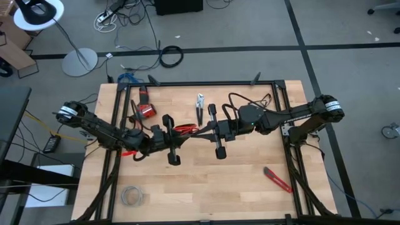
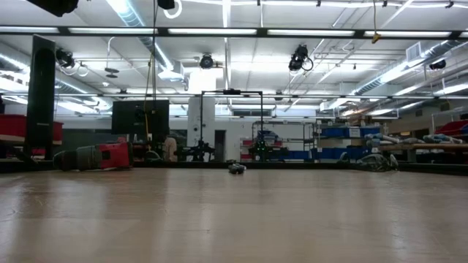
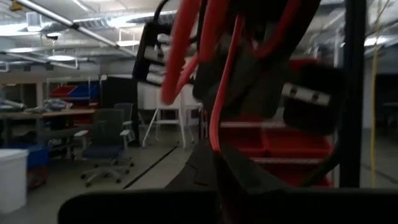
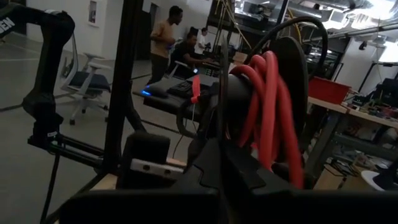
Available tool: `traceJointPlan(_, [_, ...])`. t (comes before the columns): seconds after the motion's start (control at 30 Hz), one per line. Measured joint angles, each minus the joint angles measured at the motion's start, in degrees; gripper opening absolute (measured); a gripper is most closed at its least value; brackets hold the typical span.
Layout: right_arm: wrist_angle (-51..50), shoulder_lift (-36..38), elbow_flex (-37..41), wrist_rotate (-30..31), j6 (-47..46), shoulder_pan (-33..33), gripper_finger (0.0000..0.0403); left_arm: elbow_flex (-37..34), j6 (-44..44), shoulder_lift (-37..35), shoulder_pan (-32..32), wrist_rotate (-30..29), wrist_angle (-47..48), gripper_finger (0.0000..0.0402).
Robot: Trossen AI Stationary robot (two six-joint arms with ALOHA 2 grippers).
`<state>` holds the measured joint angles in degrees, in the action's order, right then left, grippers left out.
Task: Coil cords
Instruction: Uncoil the red wire from the black spool
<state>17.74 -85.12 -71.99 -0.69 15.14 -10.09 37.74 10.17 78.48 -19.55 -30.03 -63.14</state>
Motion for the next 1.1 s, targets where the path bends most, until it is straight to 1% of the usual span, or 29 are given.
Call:
traceJointPlan(0.23, [-0.11, 0.72, 0.00, 1.05, 1.31, -0.42, 0.0000, 0.00, -1.38, 0.00, 0.04, -0.40, 2.83, 0.0002])
traceJointPlan(0.83, [0.62, 2.26, 0.00, 1.26, 2.14, -0.44, 0.0000, -0.04, -2.15, 0.00, 0.22, -7.22, 10.52, 0.0000])
traceJointPlan(1.1, [0.99, 2.78, 0.00, 1.31, 2.47, -0.44, 0.0000, -0.04, -5.98, 0.00, 2.04, -7.64, 14.78, 0.0000])
